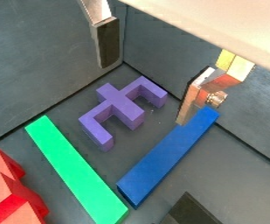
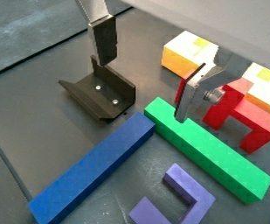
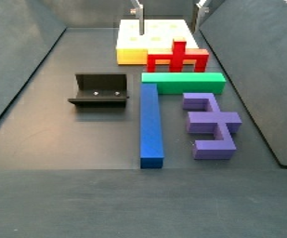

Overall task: Pick up the green object. Move up. Move to above the board. Insert the green object.
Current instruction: Pick up the green object.

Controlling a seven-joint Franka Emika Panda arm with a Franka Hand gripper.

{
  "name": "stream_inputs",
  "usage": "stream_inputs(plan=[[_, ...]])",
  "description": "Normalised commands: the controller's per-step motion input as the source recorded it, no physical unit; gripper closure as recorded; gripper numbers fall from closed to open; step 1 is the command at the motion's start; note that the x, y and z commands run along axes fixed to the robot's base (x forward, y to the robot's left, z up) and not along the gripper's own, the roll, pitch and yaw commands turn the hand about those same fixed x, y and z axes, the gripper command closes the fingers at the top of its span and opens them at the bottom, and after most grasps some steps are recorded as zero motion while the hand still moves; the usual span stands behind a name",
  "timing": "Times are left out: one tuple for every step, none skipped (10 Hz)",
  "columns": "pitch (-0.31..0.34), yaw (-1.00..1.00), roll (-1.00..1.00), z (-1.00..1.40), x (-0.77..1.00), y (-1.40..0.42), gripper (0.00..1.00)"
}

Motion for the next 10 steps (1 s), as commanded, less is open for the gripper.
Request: stream_inputs(plan=[[-0.011,0.0,0.0,0.0,0.0,0.0,0.0],[-0.014,-0.08,0.0,0.0,0.0,0.0,0.0],[-0.033,-0.36,-0.04,-0.11,0.0,0.0,0.0],[-0.074,-0.61,-0.07,-0.17,-0.15,0.03,0.0],[-0.083,-0.76,-0.11,-0.25,-0.18,0.05,0.0],[-0.074,-0.84,-0.11,-0.3,-0.19,0.0,0.0],[-0.08,-0.87,-0.11,-0.3,-0.23,0.0,0.0],[-0.087,-0.88,-0.09,-0.29,-0.23,0.0,0.0],[-0.091,-0.91,-0.06,-0.27,-0.22,0.0,0.0],[-0.09,-0.92,-0.05,-0.25,-0.21,0.0,0.0]])
